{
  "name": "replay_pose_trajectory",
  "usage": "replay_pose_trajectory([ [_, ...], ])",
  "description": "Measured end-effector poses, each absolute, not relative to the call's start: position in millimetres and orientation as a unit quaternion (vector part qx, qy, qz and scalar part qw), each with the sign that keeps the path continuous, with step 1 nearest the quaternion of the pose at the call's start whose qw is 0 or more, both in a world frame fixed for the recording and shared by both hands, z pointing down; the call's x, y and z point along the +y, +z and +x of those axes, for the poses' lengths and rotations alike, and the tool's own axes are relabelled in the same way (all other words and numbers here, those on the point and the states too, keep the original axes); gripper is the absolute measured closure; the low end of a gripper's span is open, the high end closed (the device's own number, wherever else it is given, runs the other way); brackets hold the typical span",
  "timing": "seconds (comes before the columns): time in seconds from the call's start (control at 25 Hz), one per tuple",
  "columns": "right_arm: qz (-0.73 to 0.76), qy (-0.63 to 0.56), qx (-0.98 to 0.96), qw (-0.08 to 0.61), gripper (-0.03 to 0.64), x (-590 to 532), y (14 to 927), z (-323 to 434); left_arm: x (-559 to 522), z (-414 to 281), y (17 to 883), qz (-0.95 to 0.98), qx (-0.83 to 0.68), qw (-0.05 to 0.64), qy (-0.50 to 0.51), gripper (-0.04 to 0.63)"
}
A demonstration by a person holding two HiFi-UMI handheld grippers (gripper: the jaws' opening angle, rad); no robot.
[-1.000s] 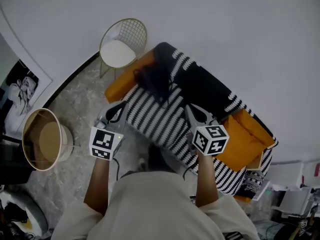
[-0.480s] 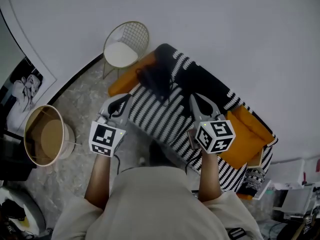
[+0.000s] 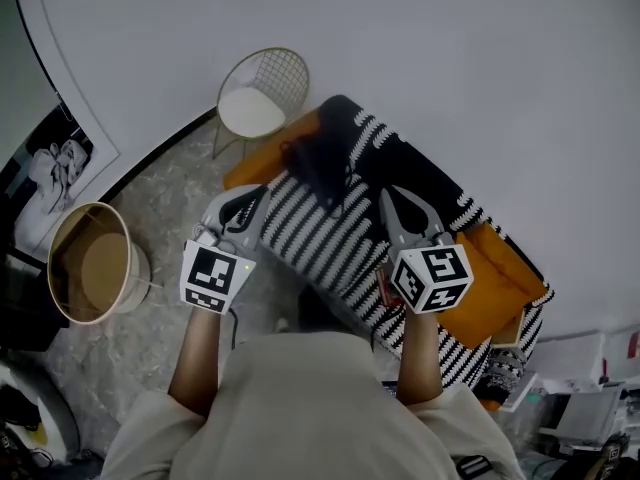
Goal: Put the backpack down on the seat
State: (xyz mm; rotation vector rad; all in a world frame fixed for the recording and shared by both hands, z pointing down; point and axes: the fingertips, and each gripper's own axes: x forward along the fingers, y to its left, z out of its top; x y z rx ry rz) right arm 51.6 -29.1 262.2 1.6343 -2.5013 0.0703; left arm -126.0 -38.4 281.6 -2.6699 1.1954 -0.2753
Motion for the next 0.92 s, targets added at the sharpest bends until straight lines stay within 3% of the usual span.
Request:
replay_pose_trajectory([
  [0.92,0.541,0.034,-0.835,0.093,0.611,-34,286,47,-45,-120,298,-0.906,0.395,0.101,-0.116,0.592],
])
